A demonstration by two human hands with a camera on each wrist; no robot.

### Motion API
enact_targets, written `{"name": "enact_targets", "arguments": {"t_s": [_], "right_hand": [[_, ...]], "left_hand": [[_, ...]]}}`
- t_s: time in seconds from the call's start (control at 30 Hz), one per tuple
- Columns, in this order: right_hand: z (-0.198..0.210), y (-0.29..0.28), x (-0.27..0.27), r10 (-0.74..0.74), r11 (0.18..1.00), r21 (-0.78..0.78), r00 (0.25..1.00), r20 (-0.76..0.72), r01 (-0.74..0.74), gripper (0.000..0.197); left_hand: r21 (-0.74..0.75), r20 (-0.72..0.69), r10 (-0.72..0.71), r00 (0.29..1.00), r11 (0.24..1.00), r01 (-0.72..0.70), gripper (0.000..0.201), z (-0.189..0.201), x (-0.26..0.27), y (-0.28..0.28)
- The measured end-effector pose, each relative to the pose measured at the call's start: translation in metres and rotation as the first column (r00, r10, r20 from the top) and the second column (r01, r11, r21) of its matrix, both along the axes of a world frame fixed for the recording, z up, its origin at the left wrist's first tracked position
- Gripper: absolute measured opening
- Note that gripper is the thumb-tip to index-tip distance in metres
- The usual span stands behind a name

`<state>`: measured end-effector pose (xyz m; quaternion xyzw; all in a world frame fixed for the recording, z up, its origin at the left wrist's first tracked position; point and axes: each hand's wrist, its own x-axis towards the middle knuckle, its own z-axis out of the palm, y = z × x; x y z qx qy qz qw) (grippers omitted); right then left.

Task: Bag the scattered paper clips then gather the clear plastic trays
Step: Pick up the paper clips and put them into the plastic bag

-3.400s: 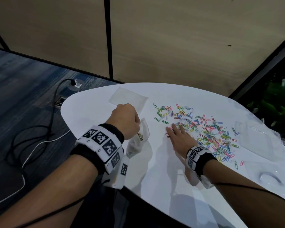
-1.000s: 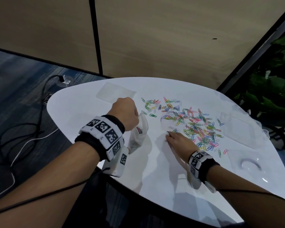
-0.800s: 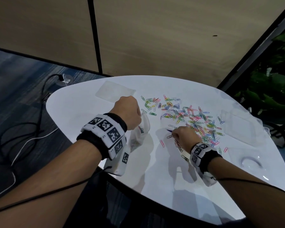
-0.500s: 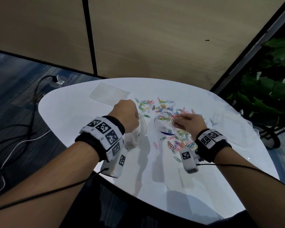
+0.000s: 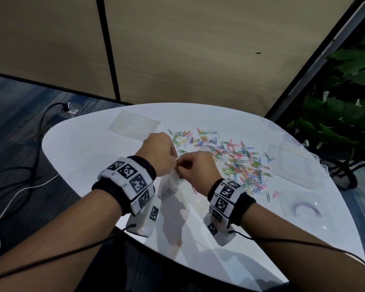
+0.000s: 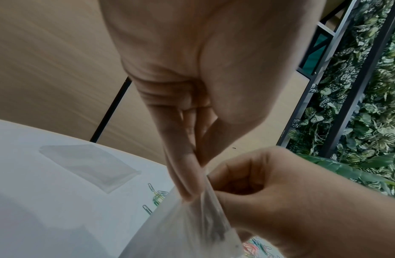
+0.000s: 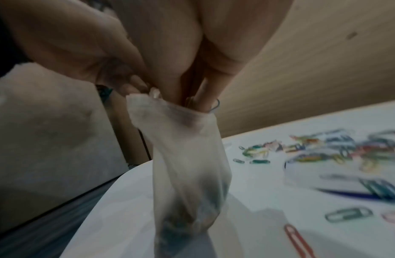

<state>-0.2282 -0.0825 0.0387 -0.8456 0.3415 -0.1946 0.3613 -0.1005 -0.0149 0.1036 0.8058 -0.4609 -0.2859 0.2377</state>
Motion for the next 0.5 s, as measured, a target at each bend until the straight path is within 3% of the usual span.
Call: {"name": "enact_targets", "arguments": {"t_s": [0.07, 0.13, 0.27, 0.33, 0.37, 0.4, 0.47, 0.5], "right_hand": [[0.003, -0.003, 0.000, 0.142, 0.985, -0.076, 0.982, -0.127, -0.152, 0.022], [0.004, -0.006, -0.004, 0.222, 0.975, 0.005, 0.965, -0.143, -0.223, 0.026], [0.001, -0.018, -0.022, -0.024, 0.989, 0.149, 0.990, 0.141, 0.003, 0.033], [-0.011, -0.028, -0.039, -0.027, 1.000, -0.007, 0.998, 0.056, 0.028, 0.033], [-0.019, -0.030, -0.049, 0.055, 0.990, -0.124, 0.994, -0.097, -0.067, 0.032], [-0.030, -0.029, -0.058, 0.168, 0.954, -0.190, 0.940, -0.298, -0.231, 0.034], [-0.054, -0.017, -0.076, 0.338, 0.853, -0.100, 0.689, -0.642, -0.512, 0.052], [-0.064, -0.010, -0.083, 0.361, 0.820, -0.040, 0.569, -0.739, -0.571, 0.062]], "left_hand": [[-0.007, 0.004, 0.000, 1.000, 1.000, 0.000, 0.022, -0.002, 0.001, -0.001], [-0.008, 0.013, 0.008, 1.000, 1.000, -0.008, 0.021, -0.004, 0.003, -0.001], [-0.002, 0.021, 0.026, 0.999, 1.000, -0.026, 0.020, -0.002, 0.010, 0.003], [0.001, 0.022, 0.025, 0.999, 1.000, -0.025, 0.021, -0.002, 0.014, 0.006], [0.001, 0.022, 0.026, 0.999, 1.000, -0.026, 0.020, -0.001, 0.016, 0.007], [0.002, 0.023, 0.026, 0.999, 1.000, -0.026, 0.020, -0.001, 0.017, 0.007], [0.006, 0.025, 0.026, 0.999, 1.000, -0.026, 0.020, -0.001, 0.019, 0.008], [0.008, 0.026, 0.023, 0.999, 1.000, -0.024, 0.021, 0.000, 0.019, 0.008]]}}
